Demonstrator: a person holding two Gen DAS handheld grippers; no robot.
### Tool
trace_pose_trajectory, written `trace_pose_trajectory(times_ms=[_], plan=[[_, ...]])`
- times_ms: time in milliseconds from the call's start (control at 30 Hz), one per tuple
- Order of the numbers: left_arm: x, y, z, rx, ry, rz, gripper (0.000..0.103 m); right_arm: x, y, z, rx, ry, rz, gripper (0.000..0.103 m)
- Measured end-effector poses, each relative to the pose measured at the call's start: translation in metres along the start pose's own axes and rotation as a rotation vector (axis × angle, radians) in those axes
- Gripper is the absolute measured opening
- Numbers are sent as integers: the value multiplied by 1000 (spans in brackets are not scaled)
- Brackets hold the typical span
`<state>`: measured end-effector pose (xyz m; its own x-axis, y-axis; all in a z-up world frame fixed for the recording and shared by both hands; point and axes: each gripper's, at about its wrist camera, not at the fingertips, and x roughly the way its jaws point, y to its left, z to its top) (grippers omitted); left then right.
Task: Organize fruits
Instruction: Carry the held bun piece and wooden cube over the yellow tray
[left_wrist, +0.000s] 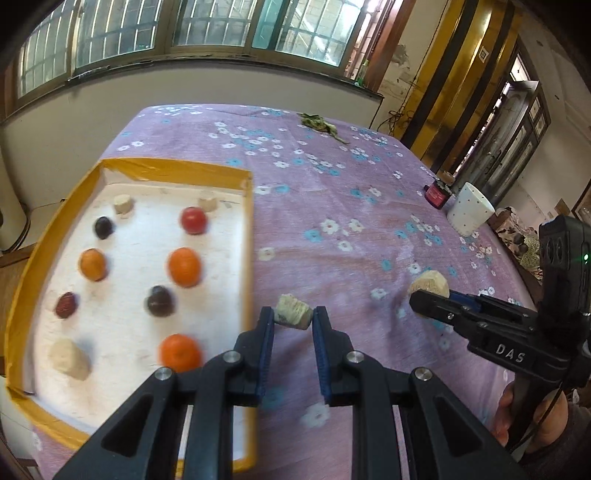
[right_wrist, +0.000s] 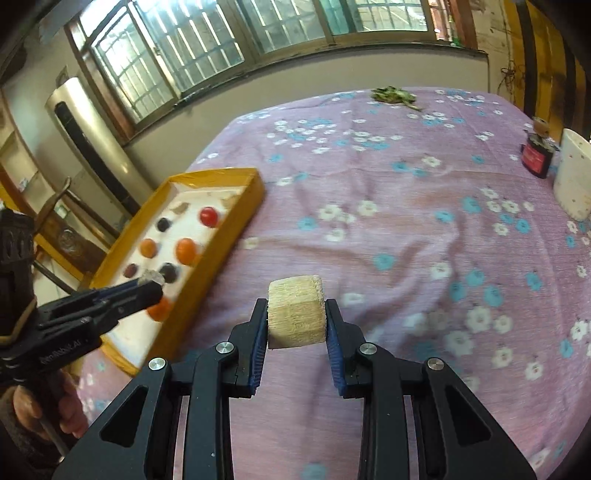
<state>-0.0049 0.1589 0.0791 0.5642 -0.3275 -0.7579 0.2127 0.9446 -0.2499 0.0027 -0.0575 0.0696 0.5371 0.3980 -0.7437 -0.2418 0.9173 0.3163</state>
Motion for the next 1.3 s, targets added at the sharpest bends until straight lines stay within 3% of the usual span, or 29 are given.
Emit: trace_pose_trajectory(times_ms=[200, 500, 967, 1300], plan=[[-27, 44, -9, -34, -22, 58, 23, 19, 55, 4, -75, 46, 61, 28], [-35, 101, -2, -103, -25, 100, 23, 50, 99, 20, -114, 96, 123, 28], [19, 134, 56, -103, 19, 92, 23, 124, 113, 78, -89, 112, 75, 28], [50, 159, 72, -115, 64, 104, 23, 171, 135, 91, -123, 171, 101, 28]])
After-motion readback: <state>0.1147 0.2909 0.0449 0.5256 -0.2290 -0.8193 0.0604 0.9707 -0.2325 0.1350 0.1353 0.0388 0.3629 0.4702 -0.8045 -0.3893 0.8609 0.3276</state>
